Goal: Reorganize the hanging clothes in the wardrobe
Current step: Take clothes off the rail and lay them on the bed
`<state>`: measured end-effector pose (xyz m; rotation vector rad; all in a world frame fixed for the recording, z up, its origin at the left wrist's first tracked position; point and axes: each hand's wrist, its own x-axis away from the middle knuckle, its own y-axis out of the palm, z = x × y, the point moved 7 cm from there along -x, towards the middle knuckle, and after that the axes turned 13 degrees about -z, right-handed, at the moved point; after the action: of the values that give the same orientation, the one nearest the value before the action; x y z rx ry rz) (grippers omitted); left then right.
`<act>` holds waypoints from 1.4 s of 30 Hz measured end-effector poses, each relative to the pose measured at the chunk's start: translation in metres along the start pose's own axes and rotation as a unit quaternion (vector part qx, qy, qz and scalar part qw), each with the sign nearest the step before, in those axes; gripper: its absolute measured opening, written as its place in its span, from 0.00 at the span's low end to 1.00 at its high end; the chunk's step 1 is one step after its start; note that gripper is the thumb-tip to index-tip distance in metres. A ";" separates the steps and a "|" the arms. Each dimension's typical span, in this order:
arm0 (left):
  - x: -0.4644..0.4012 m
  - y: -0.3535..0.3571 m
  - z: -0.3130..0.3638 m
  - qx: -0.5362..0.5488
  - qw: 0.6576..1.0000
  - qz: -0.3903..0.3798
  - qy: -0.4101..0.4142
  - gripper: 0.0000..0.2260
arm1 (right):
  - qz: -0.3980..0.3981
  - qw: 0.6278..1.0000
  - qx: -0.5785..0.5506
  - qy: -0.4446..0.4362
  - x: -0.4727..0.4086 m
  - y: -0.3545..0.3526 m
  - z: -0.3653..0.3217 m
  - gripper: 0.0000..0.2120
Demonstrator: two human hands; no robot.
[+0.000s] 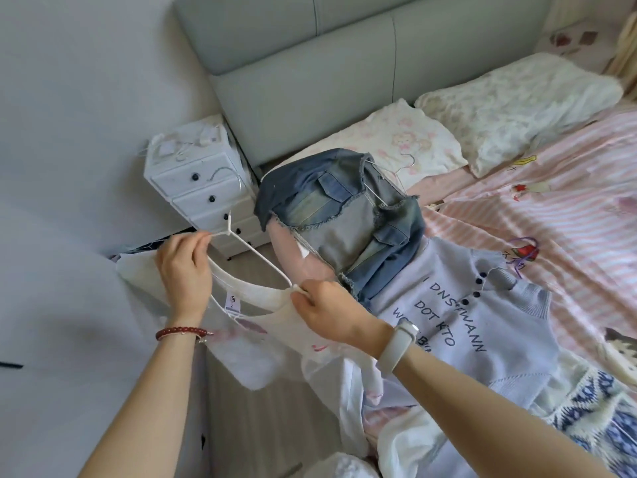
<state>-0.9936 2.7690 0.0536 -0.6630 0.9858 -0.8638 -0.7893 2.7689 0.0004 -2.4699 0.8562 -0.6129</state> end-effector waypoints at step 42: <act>0.177 0.254 0.137 -0.113 0.905 -0.409 0.016 0.22 | 0.238 0.945 0.052 0.217 0.132 -0.050 0.289 0.20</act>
<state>-0.7398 2.7591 -0.1704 -1.3121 0.8333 -1.5072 -0.5171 2.7948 -0.1692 -1.9466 1.4849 -1.0005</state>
